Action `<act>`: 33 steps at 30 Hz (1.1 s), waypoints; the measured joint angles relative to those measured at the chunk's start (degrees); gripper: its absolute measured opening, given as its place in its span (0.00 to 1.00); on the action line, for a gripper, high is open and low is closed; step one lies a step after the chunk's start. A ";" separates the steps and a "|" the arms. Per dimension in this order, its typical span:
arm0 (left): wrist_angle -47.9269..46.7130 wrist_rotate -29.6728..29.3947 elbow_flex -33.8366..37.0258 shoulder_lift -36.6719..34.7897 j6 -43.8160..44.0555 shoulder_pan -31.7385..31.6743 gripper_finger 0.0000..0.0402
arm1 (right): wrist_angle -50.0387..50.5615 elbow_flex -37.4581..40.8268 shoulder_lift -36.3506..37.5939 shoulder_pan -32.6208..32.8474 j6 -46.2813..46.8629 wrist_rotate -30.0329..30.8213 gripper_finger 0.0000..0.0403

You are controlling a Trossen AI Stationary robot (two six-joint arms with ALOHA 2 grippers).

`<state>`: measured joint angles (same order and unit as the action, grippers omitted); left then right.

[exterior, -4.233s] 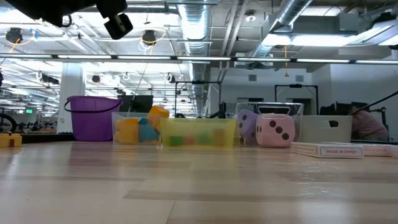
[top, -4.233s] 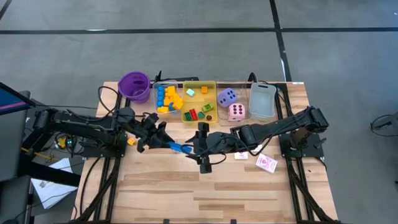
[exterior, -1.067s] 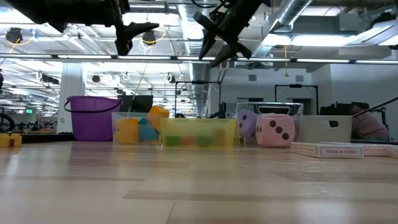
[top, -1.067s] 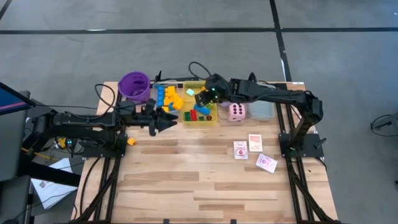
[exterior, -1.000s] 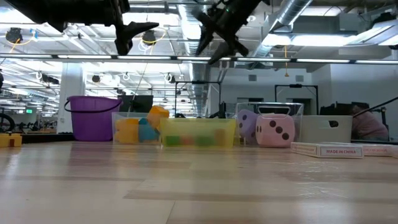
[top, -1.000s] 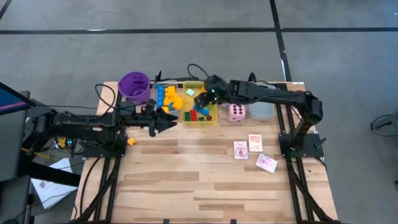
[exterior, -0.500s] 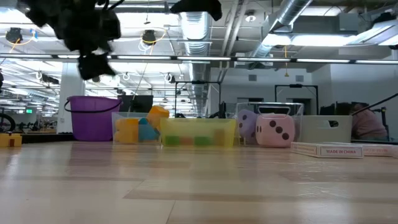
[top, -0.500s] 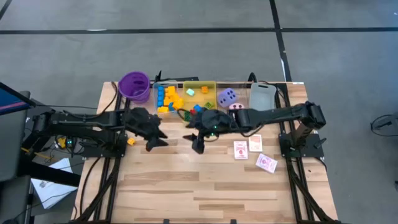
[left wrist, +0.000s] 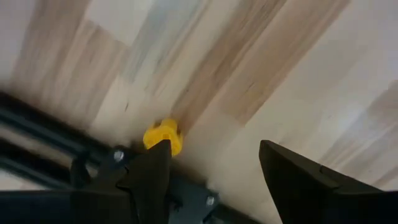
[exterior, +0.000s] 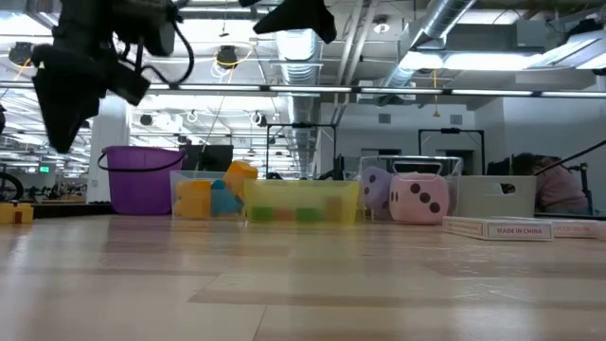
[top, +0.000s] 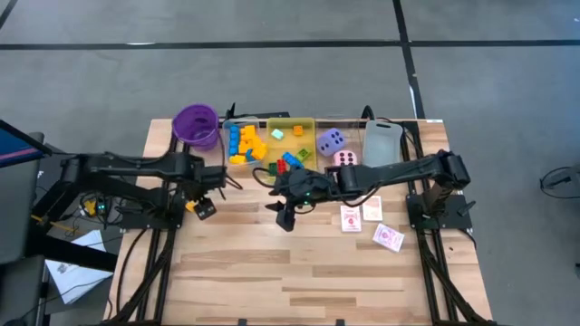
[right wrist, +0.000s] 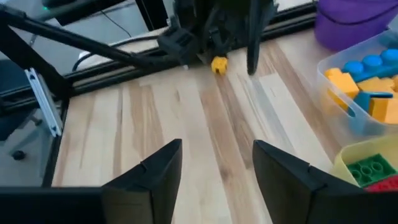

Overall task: Pick & Place Toys
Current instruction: Put the yellow four stud game piece into the yellow bin

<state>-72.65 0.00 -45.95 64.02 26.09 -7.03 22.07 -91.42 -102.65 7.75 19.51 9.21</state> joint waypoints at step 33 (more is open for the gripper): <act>0.08 -4.55 6.51 19.79 -8.29 -0.04 0.60 | -1.79 0.00 -4.55 2.36 0.06 -1.77 0.46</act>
<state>-72.57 -4.55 -39.44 83.81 17.80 -7.07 20.28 -91.42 -107.20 10.11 19.56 7.44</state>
